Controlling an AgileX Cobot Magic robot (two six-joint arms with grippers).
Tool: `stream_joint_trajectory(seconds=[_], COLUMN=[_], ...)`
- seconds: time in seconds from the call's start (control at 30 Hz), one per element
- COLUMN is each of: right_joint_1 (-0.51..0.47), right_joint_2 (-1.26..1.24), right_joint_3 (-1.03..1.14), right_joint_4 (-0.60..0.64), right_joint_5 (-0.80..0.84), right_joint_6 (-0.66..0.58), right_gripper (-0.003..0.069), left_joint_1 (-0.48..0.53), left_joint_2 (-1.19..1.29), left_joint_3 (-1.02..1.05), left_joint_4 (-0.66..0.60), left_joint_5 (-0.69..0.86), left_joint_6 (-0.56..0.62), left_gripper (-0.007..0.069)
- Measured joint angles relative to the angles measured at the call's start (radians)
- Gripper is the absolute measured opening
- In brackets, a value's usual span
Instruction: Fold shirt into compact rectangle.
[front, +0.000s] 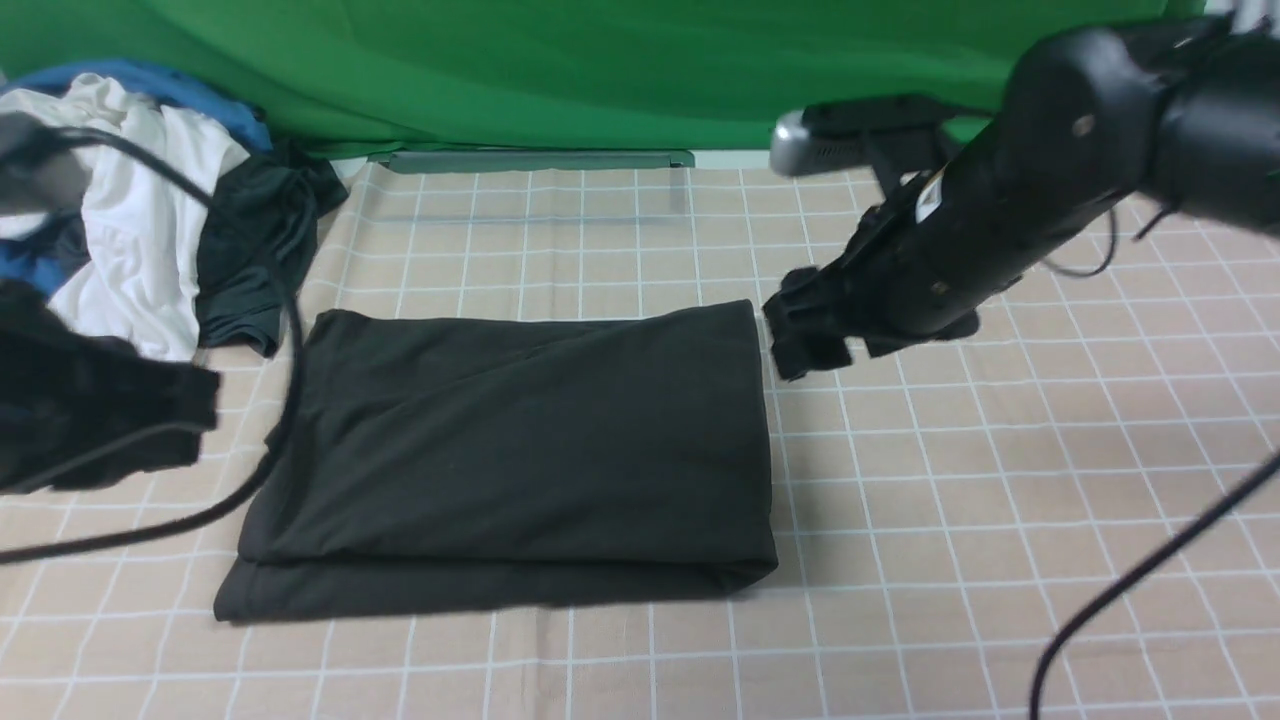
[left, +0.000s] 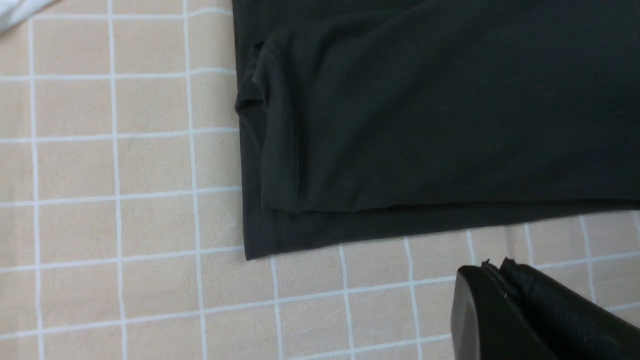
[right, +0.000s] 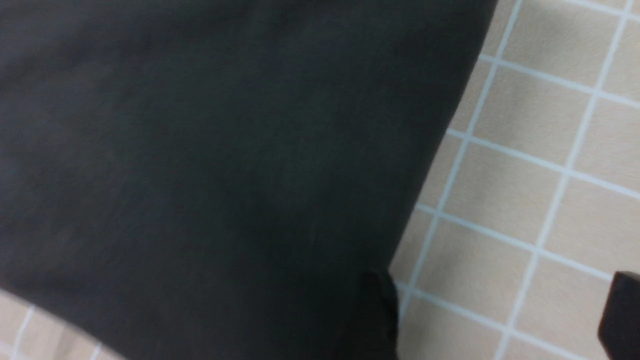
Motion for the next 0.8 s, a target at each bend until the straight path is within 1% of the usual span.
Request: stream_joint_trajectory(seconds=[0.1, 0.27, 0.37, 0.47, 0.5, 0.57, 0.63, 0.67, 0.7, 0.73, 0.77, 0.8], right_joint_1=[0.0, 0.0, 0.0, 0.0, 0.0, 0.0, 0.0, 0.0, 0.0, -0.002, -0.003, -0.004], right_joint_2=[0.061, 0.161, 0.227, 0.259, 0.265, 0.27, 0.274, 0.276, 0.276, 0.276, 0.274, 0.273], right_joint_3=[0.0, -0.018, -0.043, -0.063, -0.067, -0.071, -0.072, -0.074, -0.077, -0.084, -0.089, -0.096], right_joint_4=[0.026, 0.113, 0.22, 0.269, 0.274, 0.282, 0.288, 0.289, 0.289, 0.287, 0.281, 0.271], right_joint_5=[-0.042, -0.079, -0.086, -0.087, -0.088, -0.093, -0.097, -0.096, -0.095, -0.086, -0.077, -0.063], right_joint_6=[0.002, -0.007, -0.069, -0.102, -0.113, -0.128, -0.168, -0.189, -0.208, -0.224, -0.232, -0.241], right_gripper=[0.0614, 0.0603, 0.0593, 0.0584, 0.0566, 0.0503, 0.036, 0.0263, 0.0188, 0.0132, 0.0118, 0.012], left_joint_1=[0.0, 0.0, 0.0, 0.0, 0.0, 0.0, 0.0, 0.0, 0.0, 0.0, 0.0, 0.0], left_joint_2=[-0.076, -0.165, -0.208, -0.226, -0.231, -0.232, -0.234, -0.234, -0.234, -0.234, -0.234, -0.234], left_joint_3=[0.0, 0.0, 0.001, 0.001, 0.001, 0.001, 0.001, 0.001, 0.001, 0.001, 0.001, 0.001], left_joint_4=[-0.003, -0.007, -0.007, -0.009, -0.009, -0.009, -0.009, -0.009, -0.009, -0.009, -0.009, -0.01], left_joint_5=[0.03, 0.066, 0.091, 0.11, 0.116, 0.123, 0.125, 0.125, 0.125, 0.125, 0.125, 0.125], left_joint_6=[0.0, 0.001, 0.001, 0.001, 0.0, 0.0, 0.0, 0.0, 0.0, 0.0, 0.0, 0.0], left_gripper=[0.0019, 0.0019, 0.0019, 0.0019, 0.0019, 0.0019, 0.0019, 0.0019, 0.0019, 0.0019, 0.0019, 0.0019])
